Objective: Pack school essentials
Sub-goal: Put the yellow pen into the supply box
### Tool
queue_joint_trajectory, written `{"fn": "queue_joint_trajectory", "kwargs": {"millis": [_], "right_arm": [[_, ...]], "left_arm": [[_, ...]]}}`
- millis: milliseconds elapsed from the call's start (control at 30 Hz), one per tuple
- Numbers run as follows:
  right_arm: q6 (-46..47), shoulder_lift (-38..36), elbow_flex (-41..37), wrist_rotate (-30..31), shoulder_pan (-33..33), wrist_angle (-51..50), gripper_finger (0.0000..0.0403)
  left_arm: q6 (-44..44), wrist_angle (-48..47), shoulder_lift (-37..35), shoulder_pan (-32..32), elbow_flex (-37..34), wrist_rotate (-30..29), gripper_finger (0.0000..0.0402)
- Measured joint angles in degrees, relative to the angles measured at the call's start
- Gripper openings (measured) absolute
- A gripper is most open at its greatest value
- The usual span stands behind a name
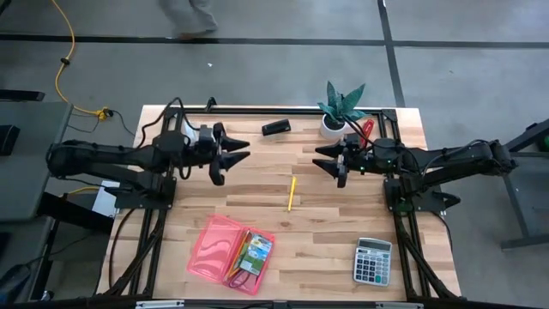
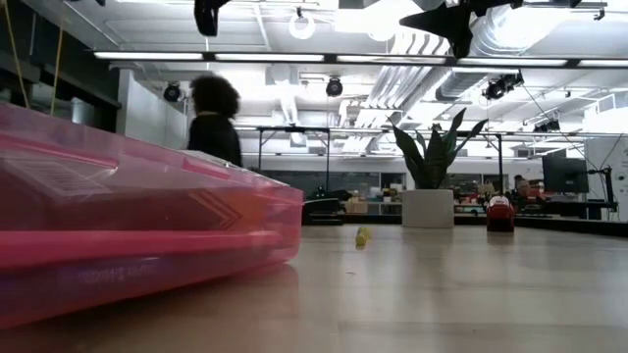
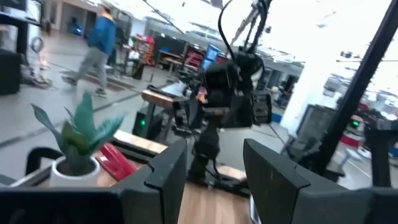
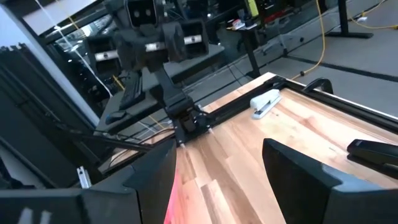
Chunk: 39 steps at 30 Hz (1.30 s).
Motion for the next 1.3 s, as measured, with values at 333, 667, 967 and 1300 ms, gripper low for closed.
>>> {"fn": "queue_joint_trajectory", "kwargs": {"millis": [333,667,967,1300], "right_arm": [[-0.1,0.0,0.0,1.4,0.0,0.3,0.0232],[1.6,0.0,0.0,1.4,0.0,0.5,0.0232],[20.1,6.9,8.2,2.4,-0.5,-17.8,0.0232],[34.6,34.7,30.2,2.5,-0.6,-47.3,0.0232]], "left_arm": [[1.6,0.5,-0.2,0.2,-1.3,3.8,0.0147],[5.2,0.4,-0.2,0.2,-1.3,3.5,0.0147],[5.2,0.4,-0.2,0.2,-1.3,3.3,0.0147],[5.2,0.4,-0.2,0.2,-1.2,1.0,0.0147]]}}
